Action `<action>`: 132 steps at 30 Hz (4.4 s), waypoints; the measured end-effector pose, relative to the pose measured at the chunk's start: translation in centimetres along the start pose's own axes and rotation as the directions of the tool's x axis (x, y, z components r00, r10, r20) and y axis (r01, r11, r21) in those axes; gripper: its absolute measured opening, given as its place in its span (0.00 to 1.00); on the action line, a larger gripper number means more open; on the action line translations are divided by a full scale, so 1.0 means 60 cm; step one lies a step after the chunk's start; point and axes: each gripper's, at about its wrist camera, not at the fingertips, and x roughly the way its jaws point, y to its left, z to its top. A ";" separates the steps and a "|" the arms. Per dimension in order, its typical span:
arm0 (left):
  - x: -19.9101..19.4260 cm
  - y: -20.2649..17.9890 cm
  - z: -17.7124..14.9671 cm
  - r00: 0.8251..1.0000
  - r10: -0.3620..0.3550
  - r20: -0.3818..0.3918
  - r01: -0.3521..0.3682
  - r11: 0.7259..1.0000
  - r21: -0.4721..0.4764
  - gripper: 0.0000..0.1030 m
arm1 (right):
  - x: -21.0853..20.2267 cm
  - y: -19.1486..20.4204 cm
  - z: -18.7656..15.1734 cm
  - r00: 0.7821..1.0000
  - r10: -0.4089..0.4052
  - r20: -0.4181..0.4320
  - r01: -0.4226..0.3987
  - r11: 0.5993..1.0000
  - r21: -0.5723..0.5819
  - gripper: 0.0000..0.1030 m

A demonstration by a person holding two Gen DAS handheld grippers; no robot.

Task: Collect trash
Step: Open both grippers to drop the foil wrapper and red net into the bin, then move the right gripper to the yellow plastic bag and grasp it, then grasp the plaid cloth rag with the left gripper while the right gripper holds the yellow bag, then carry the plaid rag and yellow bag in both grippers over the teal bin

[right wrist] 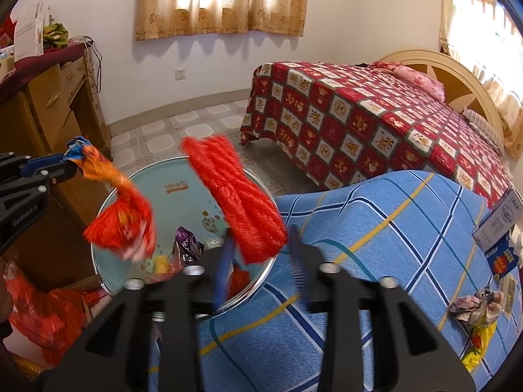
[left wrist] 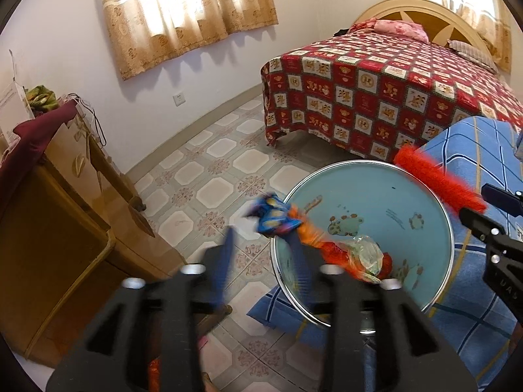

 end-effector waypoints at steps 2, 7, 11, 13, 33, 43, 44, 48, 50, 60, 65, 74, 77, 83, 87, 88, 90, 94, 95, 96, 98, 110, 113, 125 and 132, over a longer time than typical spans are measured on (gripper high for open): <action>-0.003 -0.002 -0.001 1.000 -0.006 0.008 0.006 1.000 0.007 0.51 | -0.001 0.001 -0.001 1.000 0.001 -0.001 -0.001 1.000 0.002 0.43; -0.005 -0.005 -0.003 1.000 -0.016 0.012 0.016 1.000 0.013 0.66 | -0.005 -0.004 -0.009 1.000 0.006 -0.001 -0.006 1.000 0.021 0.57; -0.007 -0.003 -0.005 1.000 -0.024 0.015 0.024 1.000 0.013 0.83 | -0.017 -0.011 -0.021 1.000 0.005 0.010 -0.006 1.000 0.030 0.67; -0.007 -0.007 -0.007 1.000 -0.029 0.013 0.028 0.999 0.020 0.83 | -0.025 -0.018 -0.030 1.000 0.003 0.008 -0.003 0.999 0.040 0.69; -0.012 -0.099 -0.063 0.995 -0.093 -0.033 0.096 0.987 0.130 0.87 | -0.155 -0.272 -0.229 0.924 -0.359 -0.133 0.381 0.828 0.411 0.72; -0.030 -0.147 -0.049 0.994 -0.111 -0.015 0.112 0.980 0.166 0.88 | -0.128 -0.367 -0.265 0.931 -0.296 -0.214 0.365 0.758 0.540 0.61; -0.031 -0.153 -0.047 0.993 -0.117 -0.015 0.118 0.979 0.169 0.88 | -0.125 -0.374 -0.268 0.940 -0.267 -0.212 0.341 0.759 0.554 0.55; -0.030 -0.191 -0.037 0.991 -0.130 -0.029 0.133 0.973 0.187 0.88 | -0.133 -0.395 -0.275 0.951 -0.233 -0.204 0.309 0.764 0.566 0.32; -0.029 -0.213 -0.032 0.989 -0.145 -0.040 0.150 0.969 0.196 0.89 | -0.149 -0.398 -0.282 0.954 -0.237 -0.185 0.301 0.762 0.573 0.31; -0.064 -0.343 -0.014 0.967 -0.249 -0.057 0.255 0.934 0.249 0.90 | -0.223 -0.445 -0.331 0.909 -0.374 -0.185 0.405 0.684 0.607 0.31; -0.096 -0.442 -0.009 0.943 -0.330 -0.043 0.327 0.894 0.308 0.90 | -0.239 -0.476 -0.353 0.895 -0.402 -0.195 0.431 0.663 0.612 0.31; -0.098 -0.588 0.006 0.926 -0.370 -0.070 0.371 0.862 0.346 0.90 | -0.250 -0.529 -0.377 0.884 -0.414 -0.216 0.451 0.640 0.622 0.31; -0.086 -0.630 0.006 0.924 -0.369 -0.099 0.379 0.855 0.354 0.90 | -0.243 -0.539 -0.377 0.890 -0.401 -0.218 0.443 0.648 0.619 0.31; -0.066 -0.675 0.010 0.911 -0.386 -0.147 0.413 0.850 0.327 0.89 | -0.231 -0.548 -0.377 0.904 -0.372 -0.213 0.419 0.661 0.622 0.32; -0.065 -0.693 0.003 0.905 -0.397 -0.152 0.425 0.836 0.347 0.83 | -0.230 -0.549 -0.378 0.911 -0.356 -0.207 0.402 0.661 0.634 0.32; -0.066 -0.696 0.003 0.899 -0.410 -0.153 0.437 0.829 0.350 0.73 | -0.230 -0.548 -0.377 0.912 -0.355 -0.205 0.401 0.662 0.633 0.32; -0.074 -0.702 0.000 0.882 -0.444 -0.158 0.470 0.805 0.362 0.57 | -0.231 -0.546 -0.376 0.911 -0.359 -0.202 0.402 0.666 0.629 0.32; -0.088 -0.717 -0.009 0.867 -0.470 -0.165 0.494 0.775 0.394 0.33 | -0.229 -0.546 -0.375 0.912 -0.359 -0.198 0.400 0.671 0.625 0.32; -0.090 -0.720 -0.012 0.867 -0.471 -0.165 0.495 0.770 0.402 0.26 | -0.230 -0.545 -0.376 0.911 -0.361 -0.198 0.401 0.669 0.626 0.32; -0.091 -0.721 -0.013 0.864 -0.475 -0.168 0.500 0.766 0.405 0.24 | -0.230 -0.545 -0.376 0.911 -0.362 -0.199 0.402 0.668 0.626 0.32; -0.093 -0.720 -0.014 0.865 -0.471 -0.170 0.497 0.768 0.403 0.16 | -0.226 -0.542 -0.378 0.910 -0.359 -0.207 0.406 0.675 0.616 0.32; -0.138 -0.598 0.001 0.867 -0.486 -0.108 0.486 0.783 0.388 0.14 | -0.242 -0.504 -0.365 0.919 -0.375 -0.122 0.366 0.700 0.613 0.32; -0.149 -0.550 0.004 0.884 -0.465 -0.051 0.447 0.808 0.385 0.14 | -0.241 -0.484 -0.349 0.928 -0.361 -0.099 0.345 0.723 0.599 0.32; -0.123 -0.444 -0.006 0.906 -0.424 -0.008 0.405 0.859 0.313 0.14 | -0.217 -0.399 -0.298 0.938 -0.339 -0.074 0.326 0.788 0.522 0.32; -0.108 -0.408 -0.018 0.905 -0.425 -0.017 0.412 0.866 0.284 0.14 | -0.211 -0.362 -0.284 0.938 -0.338 -0.073 0.329 0.810 0.486 0.32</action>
